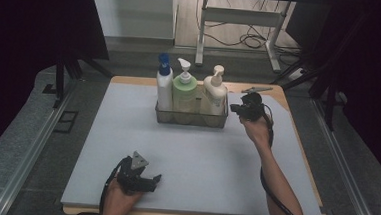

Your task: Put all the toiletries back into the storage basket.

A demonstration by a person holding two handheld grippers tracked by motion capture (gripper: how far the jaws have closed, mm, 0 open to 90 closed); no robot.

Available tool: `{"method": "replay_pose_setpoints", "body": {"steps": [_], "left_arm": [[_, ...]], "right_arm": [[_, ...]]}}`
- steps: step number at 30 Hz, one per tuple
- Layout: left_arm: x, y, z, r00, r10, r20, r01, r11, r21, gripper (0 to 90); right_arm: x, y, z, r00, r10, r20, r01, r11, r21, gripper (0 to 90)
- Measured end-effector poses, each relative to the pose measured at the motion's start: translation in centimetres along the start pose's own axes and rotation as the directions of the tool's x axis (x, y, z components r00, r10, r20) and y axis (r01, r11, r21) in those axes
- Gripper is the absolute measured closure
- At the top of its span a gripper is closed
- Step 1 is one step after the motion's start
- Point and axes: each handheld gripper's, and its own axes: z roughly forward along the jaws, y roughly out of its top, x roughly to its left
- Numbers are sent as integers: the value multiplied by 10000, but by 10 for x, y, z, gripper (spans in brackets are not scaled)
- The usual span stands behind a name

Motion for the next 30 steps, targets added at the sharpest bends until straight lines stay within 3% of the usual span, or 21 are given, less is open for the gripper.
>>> {"method": "replay_pose_setpoints", "body": {"steps": [13,30], "left_arm": [[0,0,0,10000,-1,0,1,10000,-16,122],[0,0,0,10000,2,3,-2,10000,1,122]], "right_arm": [[2,11,25,9999,102,-2,-102,9995,288,895],[4,12,39,9998,132,-170,-125,9991,404,894]]}}
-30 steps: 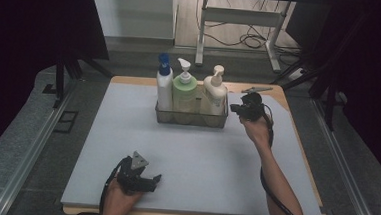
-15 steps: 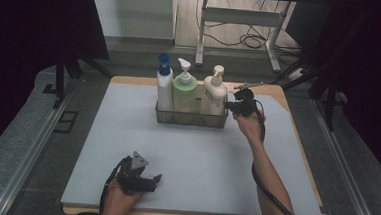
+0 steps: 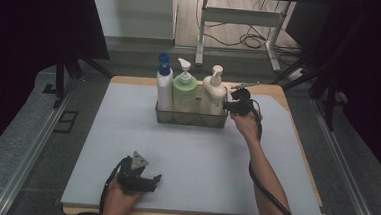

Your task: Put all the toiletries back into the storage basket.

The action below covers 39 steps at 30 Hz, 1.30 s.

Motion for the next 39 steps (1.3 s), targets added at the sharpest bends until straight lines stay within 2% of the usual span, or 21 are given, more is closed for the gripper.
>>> {"method": "replay_pose_setpoints", "body": {"steps": [15,25,37,39], "left_arm": [[0,0,0,10000,-6,0,6,10000,-10,122],[0,0,0,10000,-14,6,14,10000,-19,122],[0,0,0,10000,-24,5,24,10000,-28,121],[0,0,0,10000,-26,10,26,10000,-16,122]], "right_arm": [[11,-1,14,9999,-123,-111,126,9995,303,883],[18,-1,21,9996,-149,-248,158,9993,340,880],[30,0,26,9981,-393,-464,409,9986,337,881],[32,0,25,9983,-435,-389,448,9985,328,886]]}}
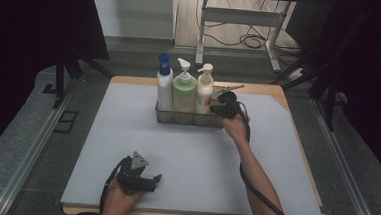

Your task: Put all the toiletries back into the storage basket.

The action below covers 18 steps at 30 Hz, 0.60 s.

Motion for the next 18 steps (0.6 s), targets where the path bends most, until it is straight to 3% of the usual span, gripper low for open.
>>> {"method": "replay_pose_setpoints", "body": {"steps": [13,18], "left_arm": [[0,0,0,10000,0,-2,0,10000,17,121],[0,0,0,10000,4,-15,-4,10000,20,122]], "right_arm": [[1,-1,-5,9996,157,-219,-161,9998,-153,890],[1,-1,-7,9997,237,-94,-238,9996,-137,823]]}}
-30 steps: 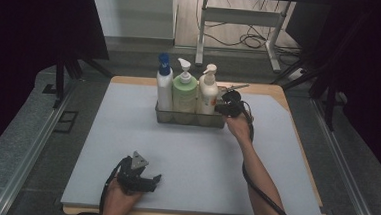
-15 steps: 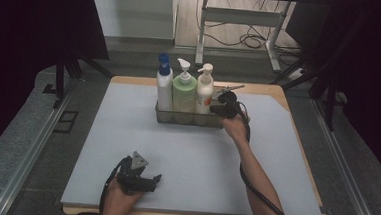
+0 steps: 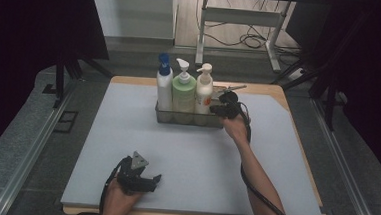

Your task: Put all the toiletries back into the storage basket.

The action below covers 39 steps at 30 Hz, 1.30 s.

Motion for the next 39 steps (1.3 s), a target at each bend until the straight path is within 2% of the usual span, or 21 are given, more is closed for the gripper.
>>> {"method": "replay_pose_setpoints", "body": {"steps": [14,21,32,39], "left_arm": [[0,0,0,10000,21,7,-21,10000,-9,121],[0,0,0,10000,26,1,-26,10000,-17,122],[0,0,0,10000,20,-3,-20,10000,-27,122],[0,0,0,10000,21,-3,-21,10000,-27,122]], "right_arm": [[0,0,-20,9995,-258,156,263,9991,-326,704],[-4,-3,-35,9996,-164,235,177,9985,-522,583],[-7,-14,-53,9994,-311,128,318,9978,-588,382],[-3,-18,-65,9967,-790,207,800,9953,-537,295]]}}
